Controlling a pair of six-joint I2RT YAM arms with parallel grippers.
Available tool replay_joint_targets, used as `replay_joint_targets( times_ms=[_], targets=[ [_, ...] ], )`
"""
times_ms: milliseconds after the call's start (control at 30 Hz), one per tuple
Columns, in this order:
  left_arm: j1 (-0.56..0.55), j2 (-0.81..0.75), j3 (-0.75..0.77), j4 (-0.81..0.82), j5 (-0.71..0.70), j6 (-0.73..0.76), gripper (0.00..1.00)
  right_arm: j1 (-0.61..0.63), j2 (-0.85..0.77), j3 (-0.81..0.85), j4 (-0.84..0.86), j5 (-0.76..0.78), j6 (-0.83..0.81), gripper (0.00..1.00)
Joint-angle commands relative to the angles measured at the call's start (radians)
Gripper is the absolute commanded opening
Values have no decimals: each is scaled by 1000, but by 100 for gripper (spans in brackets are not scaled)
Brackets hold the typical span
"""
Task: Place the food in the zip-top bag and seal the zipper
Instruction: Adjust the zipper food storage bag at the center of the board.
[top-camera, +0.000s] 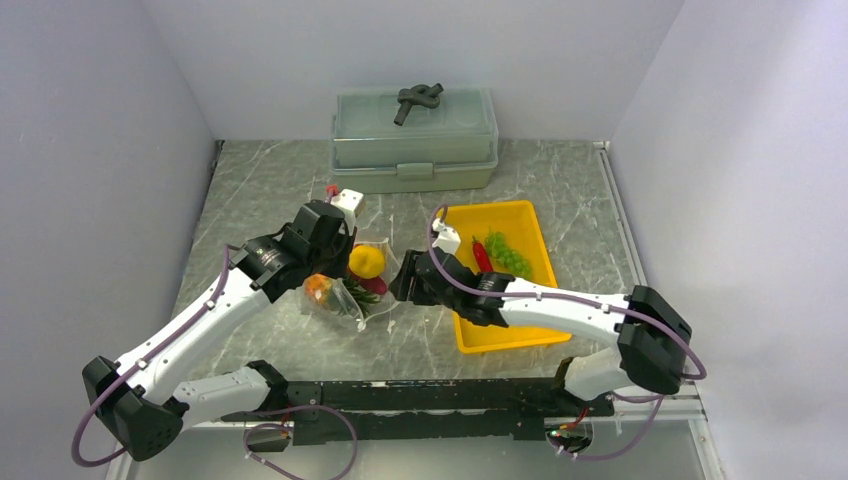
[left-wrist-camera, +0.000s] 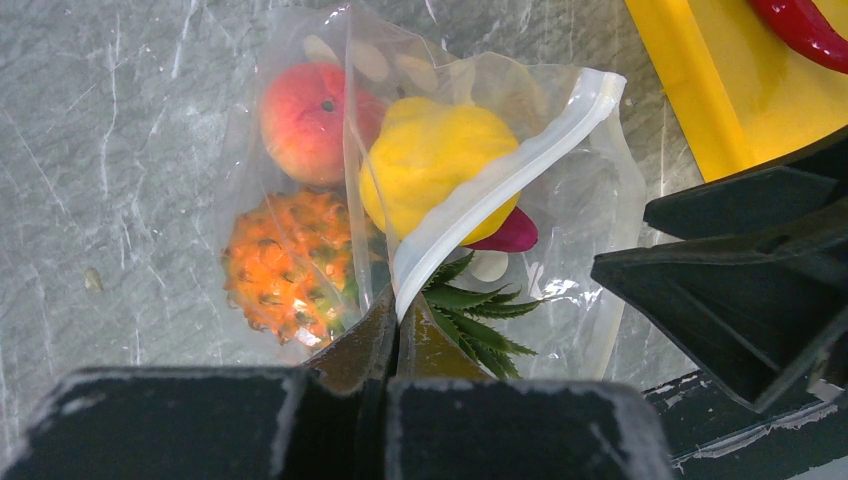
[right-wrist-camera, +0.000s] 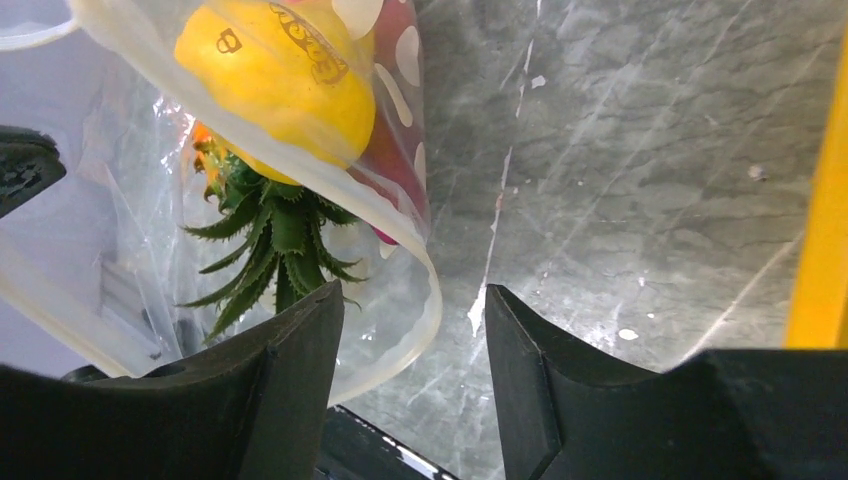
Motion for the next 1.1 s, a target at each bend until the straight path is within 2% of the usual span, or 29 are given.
replay_joint_targets(
  times_ms=[0,167,267,400,533,800,1067],
  targets=[
    [-2,-21,10,8,11,1,0,1,44,13,93,-19,60,56],
    [-2,-26,10,7,14,1,0,1,101,42,105,-4,69,49],
    [-1,-31,9,7,13,1,0,0,111,50,111,-2,72,42],
    [-2,-35,10,6,14,0,0,1,78,42,113,14,72,25],
    [-2,-39,10,7,14,-1,0,1,29,35,101,44,61,0],
    [-1,-47,22,3,-13,5,0,2,-46,99,42,77,-29,0],
    [-2,-31,176,-72,24,-7,0,1,-91,231,-84,84,-149,0]
  ],
)
